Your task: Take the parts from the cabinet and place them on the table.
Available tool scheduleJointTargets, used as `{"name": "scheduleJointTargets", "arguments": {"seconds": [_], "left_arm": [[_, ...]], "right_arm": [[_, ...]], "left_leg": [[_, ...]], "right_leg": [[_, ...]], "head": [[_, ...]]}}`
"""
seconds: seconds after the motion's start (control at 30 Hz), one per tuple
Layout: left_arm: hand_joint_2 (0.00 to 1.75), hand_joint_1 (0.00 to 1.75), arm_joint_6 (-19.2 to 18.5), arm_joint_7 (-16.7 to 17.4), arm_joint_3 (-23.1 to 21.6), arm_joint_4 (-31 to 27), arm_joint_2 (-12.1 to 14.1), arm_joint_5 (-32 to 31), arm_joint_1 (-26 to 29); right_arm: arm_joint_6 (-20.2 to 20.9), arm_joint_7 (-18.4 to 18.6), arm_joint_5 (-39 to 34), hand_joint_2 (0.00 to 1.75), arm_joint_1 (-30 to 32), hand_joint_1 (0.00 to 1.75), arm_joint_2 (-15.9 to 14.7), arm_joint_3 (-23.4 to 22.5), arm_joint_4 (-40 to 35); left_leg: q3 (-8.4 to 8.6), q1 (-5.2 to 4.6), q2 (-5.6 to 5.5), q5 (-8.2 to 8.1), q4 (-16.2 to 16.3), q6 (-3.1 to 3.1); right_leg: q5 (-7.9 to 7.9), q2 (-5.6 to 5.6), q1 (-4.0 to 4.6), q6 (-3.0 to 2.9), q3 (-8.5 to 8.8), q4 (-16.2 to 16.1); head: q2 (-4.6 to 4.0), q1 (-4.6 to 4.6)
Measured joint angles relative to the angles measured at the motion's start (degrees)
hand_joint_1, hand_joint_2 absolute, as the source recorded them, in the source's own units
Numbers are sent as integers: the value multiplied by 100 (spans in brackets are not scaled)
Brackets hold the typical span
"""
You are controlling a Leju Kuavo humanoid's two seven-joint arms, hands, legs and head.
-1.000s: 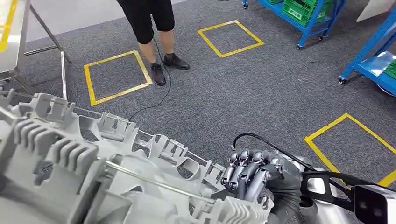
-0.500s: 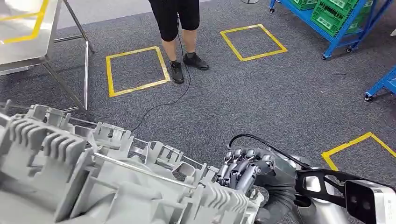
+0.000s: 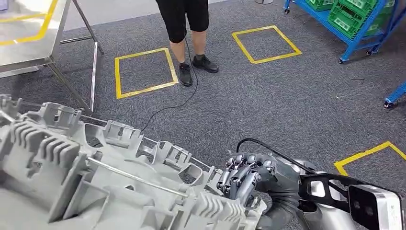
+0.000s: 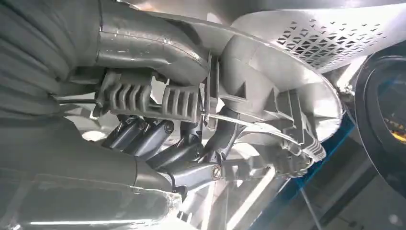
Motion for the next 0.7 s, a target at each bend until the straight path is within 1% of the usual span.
{"name": "scheduleJointTargets", "arguments": {"seconds": [0.03, 0.07, 0.1, 0.13, 0.17, 0.2, 0.23, 0.27, 0.3, 0.33, 0.37, 0.4, 0.43, 0.47, 0.5, 0.53, 0.57, 0.6, 0.63, 0.67, 0.7], "left_arm": [[175, 0, 11, -11, -2, -4, 9, -2, -10], [175, 0, 17, -17, -4, -4, 7, -20, -32], [175, 0, 26, -31, -4, -5, 9, -24, -35], [175, 0, 31, -33, 2, -7, 13, -39, -30], [175, 0, 39, -35, 11, -7, 24, -52, -25], [175, 0, 44, -37, 11, -9, 22, -59, -25], [175, 0, 46, -42, 9, -9, 9, -68, -25], [175, 0, 46, -42, 7, -7, 4, -68, -46], [175, 0, 46, -44, 7, -7, 4, -83, -63], [175, 0, 46, -44, 4, -7, 0, -96, -71], [175, 0, 46, -44, 4, -7, 0, -96, -71], [175, 0, 46, -44, 7, -2, 0, -103, -71], [175, 0, 46, -44, 7, 0, -2, -103, -71], [175, 0, 46, -44, 7, 2, -2, -103, -71], [175, 0, 46, -44, 4, 4, -4, -103, -71], [175, 0, 46, -44, 7, 2, -4, -103, -71], [175, 0, 44, -44, 11, 2, -2, -107, -72], [175, 0, 46, -44, 13, 0, 0, -103, -69], [175, 0, 46, -44, 13, 0, 0, -107, -66], [175, 0, 46, -44, 15, 0, -4, -107, -67], [175, 0, 46, -44, 17, 0, -4, -107, -67]], "right_arm": [[-4, -2, -2, 175, -14, 173, 0, 7, 0], [-9, -2, -7, 175, -25, 173, -2, 13, 0], [-17, -6, -24, 175, -27, 173, -2, 15, 2], [-26, -7, -39, 175, -25, 173, -2, 22, 2], [-31, -11, -61, 175, -33, 173, -2, 22, 2], [-33, -11, -88, 175, -40, 173, 0, 22, 0], [-39, -11, -109, 175, -41, 173, -2, 20, 9], [-39, -20, -155, 175, -45, 173, -4, 18, 11], [-39, -20, -182, 175, -37, 173, -13, 11, 15], [-39, -20, -203, 175, -20, 173, -20, 11, 31], [-39, -20, -225, 175, -17, 173, -24, 11, 46], [-39, -20, -238, 175, -16, 173, -28, 11, 59], [-37, -20, -245, 175, -17, 173, -33, 9, 68], [-35, -19, -247, 175, -17, 173, -35, 9, 74], [-33, -17, -249, 175, -19, 173, -37, 9, 79], [-33, -17, -251, 175, -24, 173, -37, 7, 83], [-28, -20, -258, 175, -23, 173, -33, 7, 85], [-26, -22, -262, 175, -23, 173, -35, 0, 87], [-26, -22, -267, 175, -25, 173, -33, -2, 87], [-24, -24, -271, 175, -27, 173, -33, -2, 87], [-24, -24, -273, 175, -34, 173, -33, -2, 87]], "left_leg": [[182, -95, 295, -12, -362, 67], [178, -100, 284, 0, -394, 77], [166, -122, 226, 3, -395, 85], [162, -131, 175, 5, -402, 91], [162, -137, 136, 23, -427, 115], [302, -99, 95, 100, -561, 136], [348, -68, 53, 143, -653, 137], [363, -55, 37, 168, -668, 173], [361, -47, -2, 167, -669, 173], [360, -47, -42, 164, -669, 175], [358, -48, -79, 161, -666, 173], [360, -45, -111, 158, -665, 168], [368, -31, -144, 150, -663, 155], [379, -14, -174, 135, -650, 132], [387, 7, -205, 114, -626, 101], [368, 3, -228, 76, -575, 44], [328, -27, -237, 27, -497, -5], [324, -18, -241, 27, -497, -18], [323, -10, -240, 30, -502, -27], [326, 11, -237, 33, -515, -43], [305, 24, -245, 4, -496, -76]], "right_leg": [[-4, -42, 6, -2, 14, -13], [-14, -74, 43, 20, 6, -19], [-20, -129, 16, 33, 2, -25], [-23, -178, 6, 50, 16, -36], [-16, -214, 8, 62, 34, -65], [-37, -208, 38, 97, 51, -66], [-100, 1, 9, 97, -8, 65], [-254, 150, -2, 67, -153, 371], [-440, 238, -9, 47, -383, 838], [-600, 267, -28, 45, -635, 1319], [-676, 271, -46, 76, -832, 1667], [-646, 270, -65, 120, -892, 1725], [-511, 270, -87, 194, -809, 1491], [-292, 270, -111, 279, -601, 1020], [-72, 270, -140, 349, -341, 478], [85, 269, -168, 384, -121, -13], [101, 292, -133, 306, -76, -36], [111, 287, -131, 243, -99, -27], [106, 288, -110, 222, -104, -27], [104, 290, -92, 184, -104, -27], [125, 283, -140, 144, -84, -51]], "head": [[0, 8], [-2, 9], [-2, -2], [-2, 0], [0, 2], [0, 4], [-2, 15], [-2, 11], [-2, 31], [-2, 28], [-2, 28], [-2, 28], [-2, 26], [-2, 31], [-2, 28], [-2, 39], [-2, 50], [-2, 35], [-2, 42], [-2, 39], [-2, 44]]}}
